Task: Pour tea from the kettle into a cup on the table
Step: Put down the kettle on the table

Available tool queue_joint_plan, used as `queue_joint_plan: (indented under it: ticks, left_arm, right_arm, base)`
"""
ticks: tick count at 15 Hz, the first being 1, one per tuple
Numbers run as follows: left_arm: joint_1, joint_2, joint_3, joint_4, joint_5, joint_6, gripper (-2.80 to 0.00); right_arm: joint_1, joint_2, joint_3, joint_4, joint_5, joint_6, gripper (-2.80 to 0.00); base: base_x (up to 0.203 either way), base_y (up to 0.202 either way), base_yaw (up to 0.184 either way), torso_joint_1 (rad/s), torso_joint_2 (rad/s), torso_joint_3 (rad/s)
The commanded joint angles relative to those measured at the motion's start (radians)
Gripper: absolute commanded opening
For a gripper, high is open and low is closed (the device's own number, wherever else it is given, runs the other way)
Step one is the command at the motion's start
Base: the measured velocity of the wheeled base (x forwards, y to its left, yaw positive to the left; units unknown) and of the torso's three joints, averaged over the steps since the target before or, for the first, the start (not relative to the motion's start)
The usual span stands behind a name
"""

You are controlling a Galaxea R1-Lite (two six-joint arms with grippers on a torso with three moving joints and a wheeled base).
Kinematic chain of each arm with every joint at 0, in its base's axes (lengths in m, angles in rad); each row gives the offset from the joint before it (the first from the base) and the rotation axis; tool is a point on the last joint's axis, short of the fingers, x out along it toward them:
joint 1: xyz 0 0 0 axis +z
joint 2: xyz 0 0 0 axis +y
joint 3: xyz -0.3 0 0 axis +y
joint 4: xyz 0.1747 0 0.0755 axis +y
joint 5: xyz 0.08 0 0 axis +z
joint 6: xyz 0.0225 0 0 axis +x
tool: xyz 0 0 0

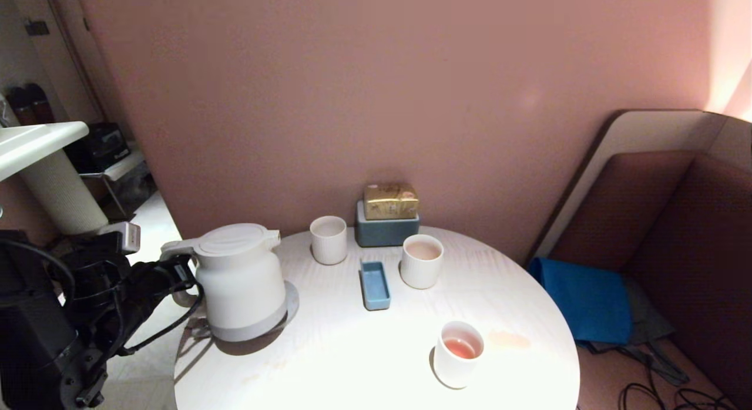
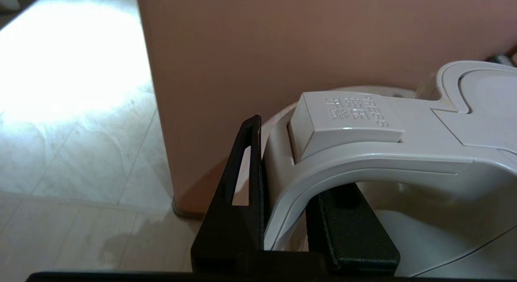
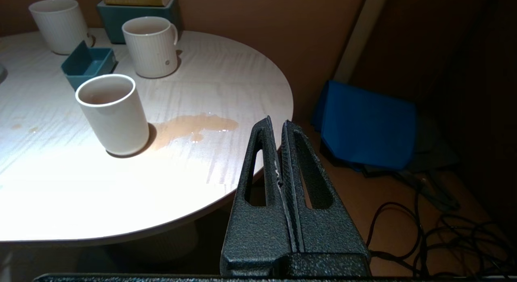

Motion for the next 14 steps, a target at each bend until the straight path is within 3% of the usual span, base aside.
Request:
queue_joint_plan:
  ticks: [1,6,14]
  left_arm:
    - [0.0,0.026,-0.03,-0.047,0.005,-0.003,-2.8]
    - [0.0,0.079,-0.137,-0.047,0.032,-0.004,-2.8]
    - [-0.003,0.132,-0.127,-0.047,0.034,-0.003,-2.8]
  right_arm:
    - [0.0,0.001,0.0,0.0,0.0,0.0,-2.8]
    - [0.0,0.001,0.0,0.0,0.0,0.0,-2.8]
    - [0.0,0.001,0.0,0.0,0.0,0.0,-2.8]
  base:
    - [0.0,0.0,0.0,0.0,0.0,0.0]
    - [0.0,0.0,0.0,0.0,0.0,0.0]
    - [0.0,0.0,0.0,0.0,0.0,0.0]
